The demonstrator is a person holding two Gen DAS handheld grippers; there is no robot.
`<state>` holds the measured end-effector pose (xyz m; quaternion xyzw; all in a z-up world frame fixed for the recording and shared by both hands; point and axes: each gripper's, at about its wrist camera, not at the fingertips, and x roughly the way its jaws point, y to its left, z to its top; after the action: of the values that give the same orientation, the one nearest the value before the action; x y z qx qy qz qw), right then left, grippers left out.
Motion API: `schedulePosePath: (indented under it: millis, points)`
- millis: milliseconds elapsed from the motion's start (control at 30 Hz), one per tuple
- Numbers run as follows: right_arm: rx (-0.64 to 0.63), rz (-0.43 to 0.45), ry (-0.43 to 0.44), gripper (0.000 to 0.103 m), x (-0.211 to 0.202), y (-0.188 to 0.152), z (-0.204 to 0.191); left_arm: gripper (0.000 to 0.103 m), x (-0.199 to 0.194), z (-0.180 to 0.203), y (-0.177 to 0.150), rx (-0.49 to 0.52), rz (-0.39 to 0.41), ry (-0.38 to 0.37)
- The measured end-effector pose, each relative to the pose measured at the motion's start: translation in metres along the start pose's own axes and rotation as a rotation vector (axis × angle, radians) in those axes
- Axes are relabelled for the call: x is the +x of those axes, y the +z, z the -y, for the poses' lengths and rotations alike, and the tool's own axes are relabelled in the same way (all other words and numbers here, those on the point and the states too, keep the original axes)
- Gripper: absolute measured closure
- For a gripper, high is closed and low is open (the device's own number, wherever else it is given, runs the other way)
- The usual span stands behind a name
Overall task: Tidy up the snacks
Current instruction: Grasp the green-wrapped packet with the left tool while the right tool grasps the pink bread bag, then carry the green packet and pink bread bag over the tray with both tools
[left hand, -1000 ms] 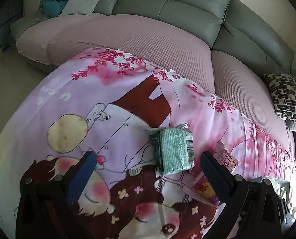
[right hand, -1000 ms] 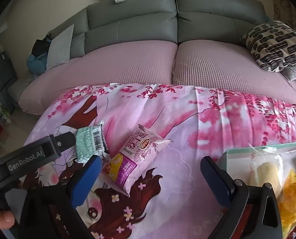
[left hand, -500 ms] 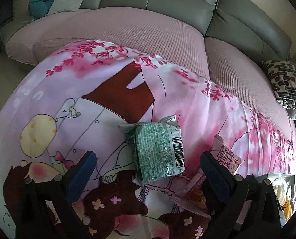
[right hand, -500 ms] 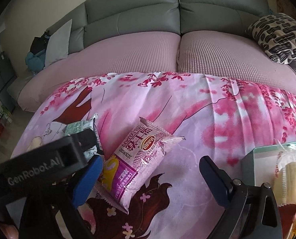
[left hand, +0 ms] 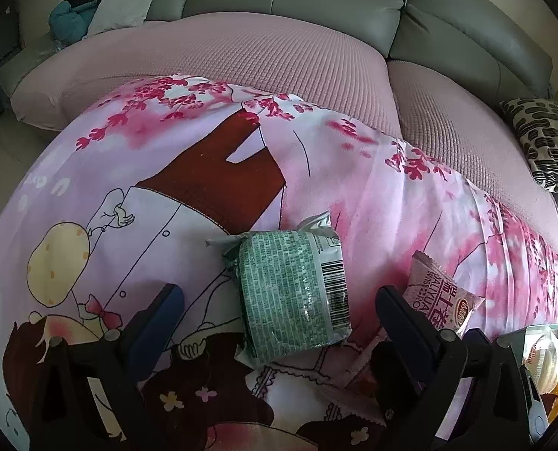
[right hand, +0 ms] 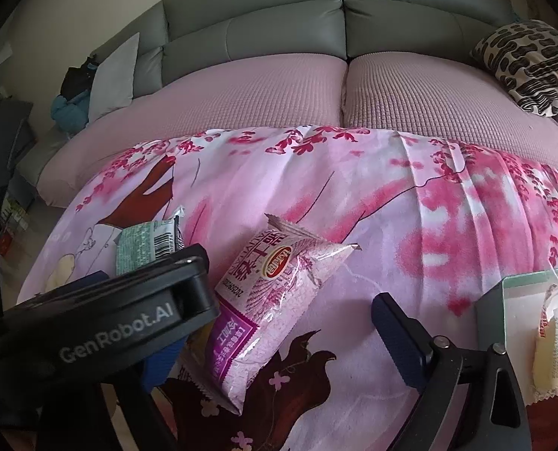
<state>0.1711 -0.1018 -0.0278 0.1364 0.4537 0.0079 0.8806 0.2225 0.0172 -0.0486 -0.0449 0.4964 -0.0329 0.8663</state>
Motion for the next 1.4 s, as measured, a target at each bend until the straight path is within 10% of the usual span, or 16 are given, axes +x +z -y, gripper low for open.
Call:
schedulePosePath:
  millis: [267, 1400]
  points:
    - [-0.001, 0.012, 0.024, 0.044, -0.004, 0.0, -0.002, 0.047, -0.003, 0.002, 0.001, 0.016, 0.015, 0.021]
    - [0.083, 0.103, -0.04, 0.054, -0.123, 0.016, 0.032, 0.05, -0.124, 0.028, -0.02, 0.053, 0.148, -0.049]
